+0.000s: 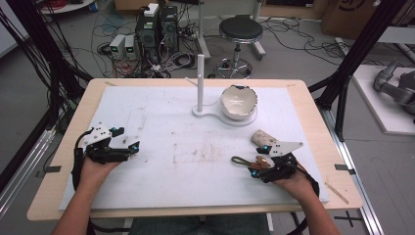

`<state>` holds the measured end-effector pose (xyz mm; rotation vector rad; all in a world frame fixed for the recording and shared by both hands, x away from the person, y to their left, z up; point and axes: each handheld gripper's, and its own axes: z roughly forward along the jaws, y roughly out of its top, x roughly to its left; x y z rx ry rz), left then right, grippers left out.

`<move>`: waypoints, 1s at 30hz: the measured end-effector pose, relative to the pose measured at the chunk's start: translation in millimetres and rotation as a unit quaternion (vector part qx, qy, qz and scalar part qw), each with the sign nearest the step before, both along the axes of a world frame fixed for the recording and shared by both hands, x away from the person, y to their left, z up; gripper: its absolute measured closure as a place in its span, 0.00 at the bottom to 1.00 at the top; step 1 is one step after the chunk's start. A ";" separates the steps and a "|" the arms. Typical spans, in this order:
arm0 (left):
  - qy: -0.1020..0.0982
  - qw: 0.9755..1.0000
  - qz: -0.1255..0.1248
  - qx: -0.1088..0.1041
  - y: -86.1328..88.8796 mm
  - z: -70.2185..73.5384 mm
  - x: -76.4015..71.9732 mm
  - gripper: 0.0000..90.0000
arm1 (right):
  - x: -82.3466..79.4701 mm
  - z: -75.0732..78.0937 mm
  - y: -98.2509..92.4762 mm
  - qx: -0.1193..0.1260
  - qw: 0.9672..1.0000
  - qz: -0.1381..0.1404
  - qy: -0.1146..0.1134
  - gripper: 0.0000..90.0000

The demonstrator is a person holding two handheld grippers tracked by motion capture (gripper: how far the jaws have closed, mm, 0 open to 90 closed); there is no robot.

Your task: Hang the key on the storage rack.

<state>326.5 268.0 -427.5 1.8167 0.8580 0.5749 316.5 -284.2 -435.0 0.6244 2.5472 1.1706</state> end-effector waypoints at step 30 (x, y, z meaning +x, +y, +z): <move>0.000 1.000 -0.007 0.002 -3.2 -0.2 -0.1 0.19 | 2.4 -7.1 -5.8 -0.051 0.998 0.018 0.038 0.87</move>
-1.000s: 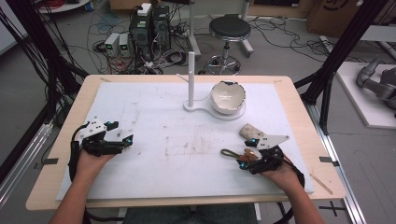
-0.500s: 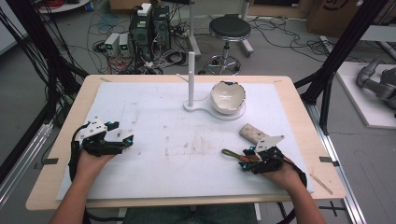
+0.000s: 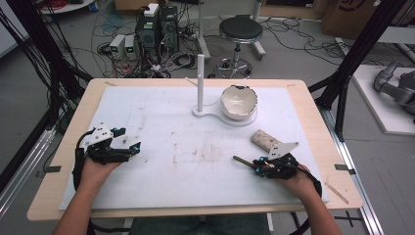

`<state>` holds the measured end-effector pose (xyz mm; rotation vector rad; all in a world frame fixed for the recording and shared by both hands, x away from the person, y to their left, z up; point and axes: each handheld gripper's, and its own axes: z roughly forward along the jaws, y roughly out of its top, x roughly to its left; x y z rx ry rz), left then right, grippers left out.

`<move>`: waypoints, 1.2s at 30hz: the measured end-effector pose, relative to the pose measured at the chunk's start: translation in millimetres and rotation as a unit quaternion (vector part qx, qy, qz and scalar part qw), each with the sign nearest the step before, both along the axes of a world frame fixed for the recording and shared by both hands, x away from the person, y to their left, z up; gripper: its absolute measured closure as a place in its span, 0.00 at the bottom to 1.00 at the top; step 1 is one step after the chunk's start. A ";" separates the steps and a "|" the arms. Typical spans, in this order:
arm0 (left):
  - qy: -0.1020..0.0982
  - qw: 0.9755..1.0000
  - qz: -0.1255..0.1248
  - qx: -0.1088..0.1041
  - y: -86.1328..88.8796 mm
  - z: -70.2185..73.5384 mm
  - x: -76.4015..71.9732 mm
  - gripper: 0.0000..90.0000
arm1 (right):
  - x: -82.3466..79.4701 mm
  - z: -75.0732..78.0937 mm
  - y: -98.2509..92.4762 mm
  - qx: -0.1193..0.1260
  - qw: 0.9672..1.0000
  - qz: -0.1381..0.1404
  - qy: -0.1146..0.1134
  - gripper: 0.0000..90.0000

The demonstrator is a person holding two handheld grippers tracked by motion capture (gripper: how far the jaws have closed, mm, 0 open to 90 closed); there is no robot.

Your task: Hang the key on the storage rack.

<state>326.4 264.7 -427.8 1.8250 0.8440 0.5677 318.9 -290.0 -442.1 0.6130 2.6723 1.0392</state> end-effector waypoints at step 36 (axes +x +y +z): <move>-0.026 1.000 0.004 0.000 2.0 6.9 -5.3 0.19 | 22.7 93.6 36.3 0.122 0.985 -0.006 -0.124 0.89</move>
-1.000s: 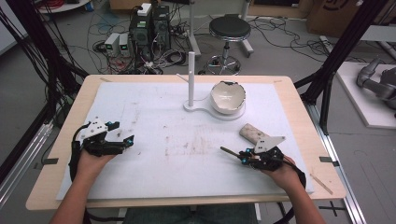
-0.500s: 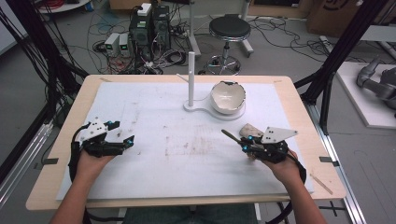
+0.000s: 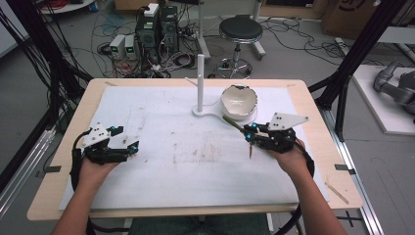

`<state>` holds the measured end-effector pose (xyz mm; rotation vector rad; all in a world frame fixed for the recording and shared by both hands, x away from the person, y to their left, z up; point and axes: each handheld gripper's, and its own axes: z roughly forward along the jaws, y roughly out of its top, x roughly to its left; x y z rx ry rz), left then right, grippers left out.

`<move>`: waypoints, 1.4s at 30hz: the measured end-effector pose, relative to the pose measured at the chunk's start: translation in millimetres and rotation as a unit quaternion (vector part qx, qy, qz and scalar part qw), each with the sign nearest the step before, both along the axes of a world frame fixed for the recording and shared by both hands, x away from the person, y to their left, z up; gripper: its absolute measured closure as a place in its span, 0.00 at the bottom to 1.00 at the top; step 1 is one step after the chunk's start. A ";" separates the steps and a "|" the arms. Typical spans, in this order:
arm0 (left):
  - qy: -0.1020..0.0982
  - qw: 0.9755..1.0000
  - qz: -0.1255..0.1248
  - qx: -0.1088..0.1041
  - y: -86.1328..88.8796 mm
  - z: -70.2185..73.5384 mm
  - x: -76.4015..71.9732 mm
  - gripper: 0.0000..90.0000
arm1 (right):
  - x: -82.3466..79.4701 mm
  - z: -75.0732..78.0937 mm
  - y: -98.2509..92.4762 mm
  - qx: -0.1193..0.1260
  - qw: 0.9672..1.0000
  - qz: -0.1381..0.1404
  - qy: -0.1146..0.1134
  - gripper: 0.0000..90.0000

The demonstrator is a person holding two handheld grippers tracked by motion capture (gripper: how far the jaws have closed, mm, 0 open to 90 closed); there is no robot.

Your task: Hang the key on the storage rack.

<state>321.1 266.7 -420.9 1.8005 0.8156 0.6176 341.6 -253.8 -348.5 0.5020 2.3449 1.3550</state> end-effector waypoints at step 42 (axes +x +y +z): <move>0.000 1.000 -0.003 -0.002 -0.3 -0.1 0.4 0.19 | 87.8 66.9 85.7 -0.021 0.999 -0.007 -0.029 0.89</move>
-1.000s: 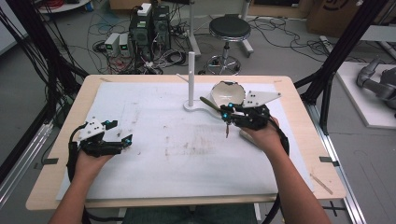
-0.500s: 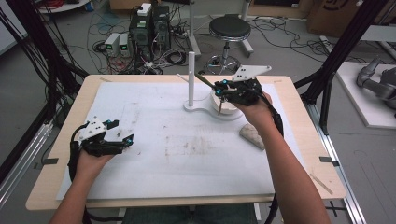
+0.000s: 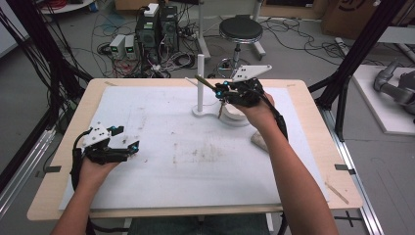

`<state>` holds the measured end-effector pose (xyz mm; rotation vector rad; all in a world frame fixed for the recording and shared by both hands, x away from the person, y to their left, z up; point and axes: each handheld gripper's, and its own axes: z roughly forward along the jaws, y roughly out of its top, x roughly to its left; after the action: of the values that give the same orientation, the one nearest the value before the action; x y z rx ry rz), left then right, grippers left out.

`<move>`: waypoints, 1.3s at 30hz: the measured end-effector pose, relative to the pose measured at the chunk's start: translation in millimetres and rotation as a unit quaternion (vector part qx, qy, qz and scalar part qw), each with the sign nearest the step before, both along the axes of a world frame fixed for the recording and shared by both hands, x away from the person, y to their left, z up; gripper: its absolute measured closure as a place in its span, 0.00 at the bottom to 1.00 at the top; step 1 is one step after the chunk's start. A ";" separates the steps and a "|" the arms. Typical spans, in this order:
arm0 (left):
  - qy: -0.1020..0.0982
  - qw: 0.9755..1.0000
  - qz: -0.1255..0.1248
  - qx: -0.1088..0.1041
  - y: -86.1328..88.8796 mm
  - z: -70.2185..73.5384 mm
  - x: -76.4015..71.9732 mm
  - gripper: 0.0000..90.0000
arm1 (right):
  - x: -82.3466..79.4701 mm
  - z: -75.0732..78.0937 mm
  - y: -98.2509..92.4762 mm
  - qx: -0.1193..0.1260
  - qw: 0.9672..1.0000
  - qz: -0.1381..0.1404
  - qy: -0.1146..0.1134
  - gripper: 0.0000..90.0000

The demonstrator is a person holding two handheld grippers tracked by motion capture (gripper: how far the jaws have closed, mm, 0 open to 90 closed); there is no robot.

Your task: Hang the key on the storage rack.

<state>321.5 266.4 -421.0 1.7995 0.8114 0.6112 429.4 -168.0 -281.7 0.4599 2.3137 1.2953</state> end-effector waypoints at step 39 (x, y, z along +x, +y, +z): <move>0.007 1.000 0.005 0.006 2.2 -3.4 0.0 0.19 | 36.0 -12.1 -5.3 0.077 0.993 -0.038 0.078 0.89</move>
<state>321.5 268.6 -424.4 1.8131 0.8277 0.6115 465.4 -173.3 -293.7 0.7166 2.3044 1.4533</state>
